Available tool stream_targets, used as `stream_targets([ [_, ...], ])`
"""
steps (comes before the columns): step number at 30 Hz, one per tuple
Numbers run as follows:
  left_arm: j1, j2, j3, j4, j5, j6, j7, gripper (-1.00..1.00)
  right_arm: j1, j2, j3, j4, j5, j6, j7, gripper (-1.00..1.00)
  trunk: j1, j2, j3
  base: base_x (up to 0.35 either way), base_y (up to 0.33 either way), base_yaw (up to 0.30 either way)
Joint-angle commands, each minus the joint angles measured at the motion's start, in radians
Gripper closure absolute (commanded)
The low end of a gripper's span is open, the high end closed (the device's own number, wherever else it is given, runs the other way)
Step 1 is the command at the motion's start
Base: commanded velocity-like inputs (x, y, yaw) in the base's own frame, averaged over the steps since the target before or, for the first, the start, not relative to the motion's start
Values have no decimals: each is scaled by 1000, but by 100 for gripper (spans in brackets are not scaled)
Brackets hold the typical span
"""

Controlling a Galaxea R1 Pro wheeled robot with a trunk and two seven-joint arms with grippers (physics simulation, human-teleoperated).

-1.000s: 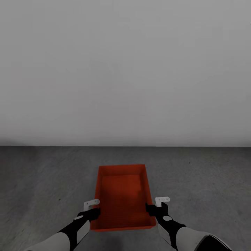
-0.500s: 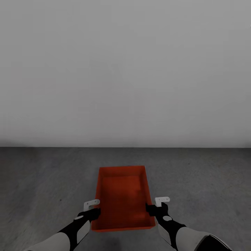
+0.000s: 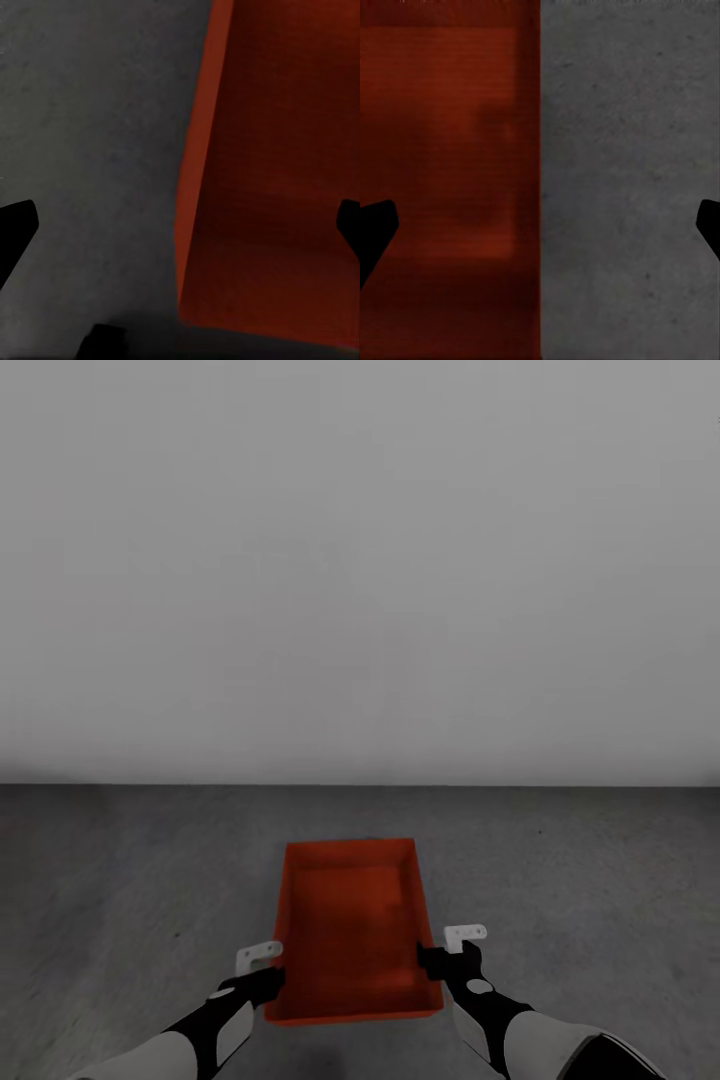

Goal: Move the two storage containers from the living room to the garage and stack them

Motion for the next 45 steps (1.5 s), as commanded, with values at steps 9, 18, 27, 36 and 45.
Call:
stream_targets([
  [9,-1,2,-8,6,40,9,8,-100,-1,0,8,2,-7,1,0,-100,-35,63,28,0,0,0],
  [18,-1,4,-9,6,44,38,7,-100,-1,-4,8,2,-7,7,1,-100,-69,126,56,0,0,0],
  [27,-1,5,-9,6,43,36,8,-100,-1,-4,7,2,-7,8,1,-100,-104,189,84,0,0,0],
  [36,-1,7,-9,6,39,36,14,-100,-1,-4,7,2,-7,8,1,-100,-138,252,112,0,0,0],
  [45,-1,10,-11,6,38,33,13,-100,-1,-2,7,2,-7,8,-1,-100,-173,315,140,0,0,0],
])
